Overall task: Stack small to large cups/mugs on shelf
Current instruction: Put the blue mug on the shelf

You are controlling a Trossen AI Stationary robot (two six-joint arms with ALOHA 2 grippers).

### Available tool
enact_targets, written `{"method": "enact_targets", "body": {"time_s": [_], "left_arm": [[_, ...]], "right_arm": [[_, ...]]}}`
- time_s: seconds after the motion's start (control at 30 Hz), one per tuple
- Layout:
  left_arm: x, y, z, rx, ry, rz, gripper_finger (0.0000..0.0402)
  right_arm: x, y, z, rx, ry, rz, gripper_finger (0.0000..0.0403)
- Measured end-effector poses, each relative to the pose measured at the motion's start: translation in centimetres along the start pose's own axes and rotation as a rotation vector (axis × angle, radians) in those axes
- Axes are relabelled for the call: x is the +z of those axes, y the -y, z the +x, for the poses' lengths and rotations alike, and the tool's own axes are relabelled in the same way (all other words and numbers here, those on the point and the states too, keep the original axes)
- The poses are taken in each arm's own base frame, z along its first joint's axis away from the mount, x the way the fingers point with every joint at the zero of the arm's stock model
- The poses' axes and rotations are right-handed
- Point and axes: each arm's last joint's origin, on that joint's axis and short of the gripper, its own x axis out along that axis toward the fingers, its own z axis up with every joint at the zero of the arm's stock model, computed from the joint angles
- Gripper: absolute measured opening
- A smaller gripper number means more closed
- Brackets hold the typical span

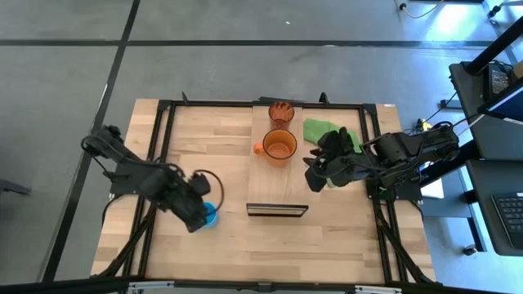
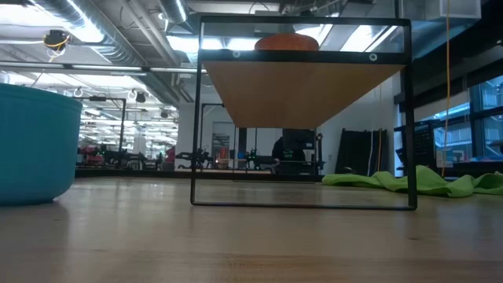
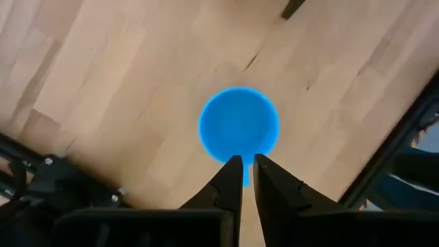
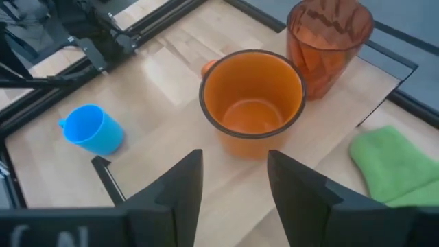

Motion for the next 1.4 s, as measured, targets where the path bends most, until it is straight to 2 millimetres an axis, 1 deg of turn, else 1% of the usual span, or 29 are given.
{"method": "enact_targets", "body": {"time_s": [0.1, 0.2, 0.33, 0.4, 0.5, 0.6, 0.67, 0.73, 0.83, 0.87, 0.93, 1.03, 1.13, 1.2, 1.4], "left_arm": [[1.0, 0.7, 1.3, 0.039, -0.013, 0.004, 0.0030], [2.0, 0.3, 2.4, 0.115, -0.045, -0.001, 0.0030], [3.2, -0.1, 3.7, 0.114, -0.043, 0.043, 0.0030], [3.5, 0.1, 4.5, 0.067, -0.018, 0.099, 0.0030], [2.9, -0.2, 5.8, 0.004, -0.016, 0.165, 0.0030], [1.5, -1.5, 6.8, -0.012, -0.060, 0.205, 0.0030], [0.4, -2.8, 6.7, -0.050, -0.079, 0.224, 0.0030], [-0.7, -3.8, 6.3, -0.130, -0.070, 0.250, 0.0030], [-1.7, -4.6, 4.9, -0.290, 0.045, 0.290, 0.0030], [-1.9, -4.9, 4.8, -0.305, 0.076, 0.298, 0.0030], [-2.4, -5.4, 5.2, -0.282, 0.104, 0.307, 0.0029], [-3.1, -6.0, 6.9, -0.244, 0.051, 0.313, 0.0028], [-3.4, -5.9, 8.5, -0.263, 0.026, 0.316, 0.0028], [-3.4, -5.7, 8.7, -0.280, 0.046, 0.312, 0.0028], [-3.0, -6.0, 8.8, -0.247, 0.071, 0.292, 0.0028]], "right_arm": [[0.0, 0.0, 0.0, 0.005, -0.005, -0.010, 0.0165], [0.0, -0.1, 0.0, 0.009, -0.010, -0.010, 0.0165], [-0.2, -0.2, -0.1, 0.021, -0.022, -0.018, 0.0165], [-0.2, -0.2, -0.1, 0.029, -0.031, -0.022, 0.0165], [-0.3, -0.3, -0.1, 0.041, -0.047, -0.024, 0.0165], [-0.5, -0.4, -0.3, 0.045, -0.048, -0.032, 0.0165], [-0.5, -0.4, -0.3, 0.045, -0.050, -0.028, 0.0165], [-0.6, -0.3, -0.3, 0.042, -0.052, -0.030, 0.0165], [-0.5, -0.3, -0.3, 0.039, -0.050, -0.029, 0.0165], [-0.5, -0.3, -0.3, 0.034, -0.043, -0.029, 0.0165], [-0.5, -0.3, -0.3, 0.024, -0.028, -0.028, 0.0165], [-0.4, -0.3, -0.3, 0.011, -0.009, -0.008, 0.0165], [-0.4, -0.2, -0.3, 0.004, 0.001, -0.003, 0.0165], [-0.4, -0.2, -0.3, -0.001, 0.008, 0.001, 0.0165], [-0.4, -0.1, -0.3, -0.019, 0.021, 0.015, 0.0165]]}}
